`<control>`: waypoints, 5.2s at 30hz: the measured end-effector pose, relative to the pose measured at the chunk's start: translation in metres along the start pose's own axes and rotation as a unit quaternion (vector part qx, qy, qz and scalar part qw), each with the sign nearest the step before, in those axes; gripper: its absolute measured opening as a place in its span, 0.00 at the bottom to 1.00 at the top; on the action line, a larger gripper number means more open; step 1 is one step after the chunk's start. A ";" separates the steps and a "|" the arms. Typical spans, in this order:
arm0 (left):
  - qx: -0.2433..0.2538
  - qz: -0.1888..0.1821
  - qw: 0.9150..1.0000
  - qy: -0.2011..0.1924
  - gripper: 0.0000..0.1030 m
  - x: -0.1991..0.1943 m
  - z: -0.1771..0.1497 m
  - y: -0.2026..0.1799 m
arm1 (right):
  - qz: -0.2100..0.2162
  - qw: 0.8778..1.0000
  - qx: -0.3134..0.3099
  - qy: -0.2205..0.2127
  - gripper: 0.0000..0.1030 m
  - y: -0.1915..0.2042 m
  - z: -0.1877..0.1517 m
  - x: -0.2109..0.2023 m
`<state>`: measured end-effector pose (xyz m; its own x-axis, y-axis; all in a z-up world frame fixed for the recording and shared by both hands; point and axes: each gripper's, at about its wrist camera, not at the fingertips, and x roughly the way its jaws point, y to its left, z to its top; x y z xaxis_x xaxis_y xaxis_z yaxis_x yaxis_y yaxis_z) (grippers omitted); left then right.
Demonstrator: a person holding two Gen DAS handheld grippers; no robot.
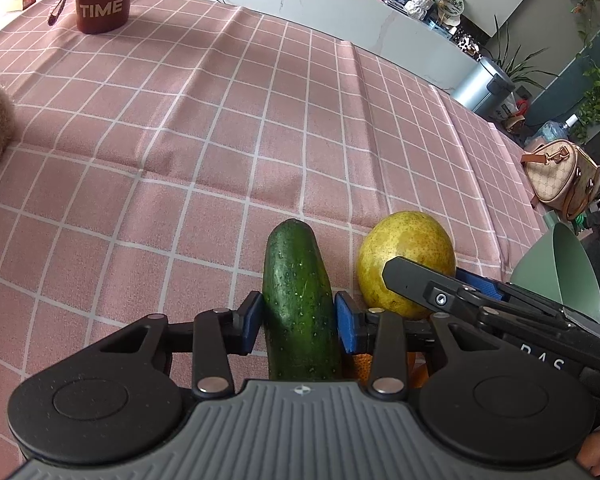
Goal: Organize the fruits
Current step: 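Grasp the yellow-green pear with the right tool while the left tool grasps the cucumber, then carry the pear and cucumber into the green colander and open both tools, then move both tools back to the mandarins and grasp one with each tool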
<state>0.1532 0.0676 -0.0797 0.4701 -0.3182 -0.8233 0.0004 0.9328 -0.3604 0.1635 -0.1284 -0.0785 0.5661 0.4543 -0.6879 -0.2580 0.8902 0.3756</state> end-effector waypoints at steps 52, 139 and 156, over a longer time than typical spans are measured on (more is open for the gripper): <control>0.110 -0.148 0.983 -0.001 0.41 0.004 -0.001 -0.201 | -0.163 0.973 -0.149 0.063 0.55 -0.125 0.006 -0.157; 0.186 -0.002 0.983 0.010 0.58 -0.030 -0.070 -0.043 | -0.122 0.992 -0.014 0.041 0.51 -0.004 -0.063 -0.086; 0.165 -0.017 0.986 0.027 0.48 -0.020 -0.064 -0.038 | -0.089 0.994 0.019 0.057 0.51 -0.020 -0.058 -0.068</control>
<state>0.0874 0.0274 -0.0776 0.4180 -0.3501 -0.8383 0.3059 0.9231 -0.2330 0.0850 -0.1754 -0.0749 0.5073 0.2933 -0.8103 -0.1309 0.9556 0.2639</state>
